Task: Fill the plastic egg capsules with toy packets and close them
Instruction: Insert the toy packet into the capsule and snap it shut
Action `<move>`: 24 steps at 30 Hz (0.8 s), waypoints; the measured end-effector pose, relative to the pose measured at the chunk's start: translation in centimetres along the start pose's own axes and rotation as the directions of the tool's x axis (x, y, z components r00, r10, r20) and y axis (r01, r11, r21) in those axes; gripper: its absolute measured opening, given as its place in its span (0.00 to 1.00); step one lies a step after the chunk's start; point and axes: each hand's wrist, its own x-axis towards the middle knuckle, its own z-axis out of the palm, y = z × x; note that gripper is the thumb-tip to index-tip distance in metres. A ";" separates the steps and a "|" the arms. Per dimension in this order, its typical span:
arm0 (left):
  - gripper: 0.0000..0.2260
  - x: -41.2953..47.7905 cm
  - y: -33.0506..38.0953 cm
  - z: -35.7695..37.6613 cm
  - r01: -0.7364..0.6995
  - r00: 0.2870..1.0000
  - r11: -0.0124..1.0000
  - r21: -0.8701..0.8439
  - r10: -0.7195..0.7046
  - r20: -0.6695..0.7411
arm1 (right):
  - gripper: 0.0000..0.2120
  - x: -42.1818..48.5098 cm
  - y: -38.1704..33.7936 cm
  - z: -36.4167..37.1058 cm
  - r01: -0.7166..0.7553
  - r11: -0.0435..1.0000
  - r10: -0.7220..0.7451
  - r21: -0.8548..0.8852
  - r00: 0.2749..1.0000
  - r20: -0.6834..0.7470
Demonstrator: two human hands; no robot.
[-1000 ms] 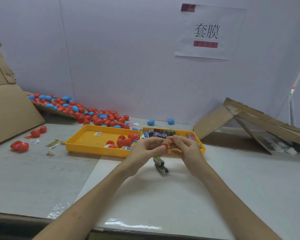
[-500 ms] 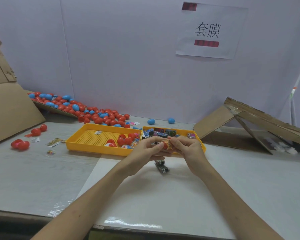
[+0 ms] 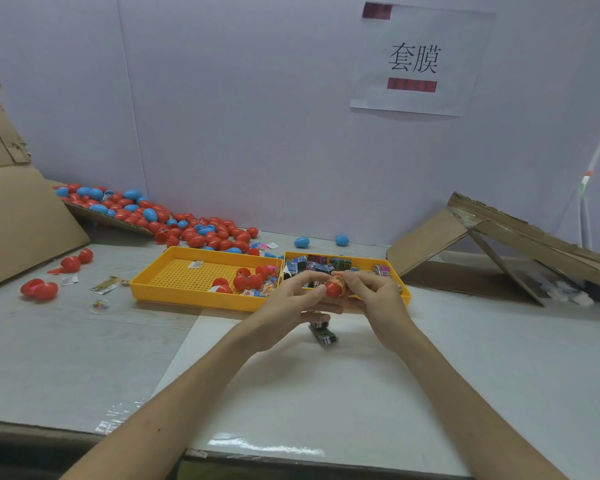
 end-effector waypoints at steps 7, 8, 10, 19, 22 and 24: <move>0.13 0.0 0.1 0.1 0.024 1.000 1.000 -0.017 -0.024 0.008 | 0.16 0.0 0.0 0.0 0.004 0.999 -0.005 -0.049 1.000 -0.017; 0.13 0.1 0.0 0.2 0.024 1.000 1.000 -0.009 -0.024 0.007 | 0.16 -0.1 0.0 0.0 0.003 0.999 -0.004 -0.054 1.000 -0.012; 0.14 0.1 0.0 0.2 0.030 0.999 0.999 -0.015 -0.030 0.013 | 0.17 -0.1 -0.1 0.1 -0.003 0.999 0.003 -0.049 1.000 0.003; 0.20 -0.1 0.0 0.3 0.083 0.993 0.996 -0.023 -0.080 0.087 | 0.10 -0.3 -0.4 0.1 0.064 0.992 -0.068 -0.113 0.997 -0.035; 0.17 -0.1 0.0 0.3 0.095 0.992 0.995 0.003 -0.095 0.087 | 0.08 -0.3 -0.4 0.0 0.109 0.985 -0.113 -0.133 0.993 -0.025; 0.15 0.0 0.0 0.3 0.099 0.991 0.995 0.020 -0.100 0.090 | 0.07 -0.3 -0.4 0.0 0.129 0.980 -0.132 -0.149 0.991 -0.011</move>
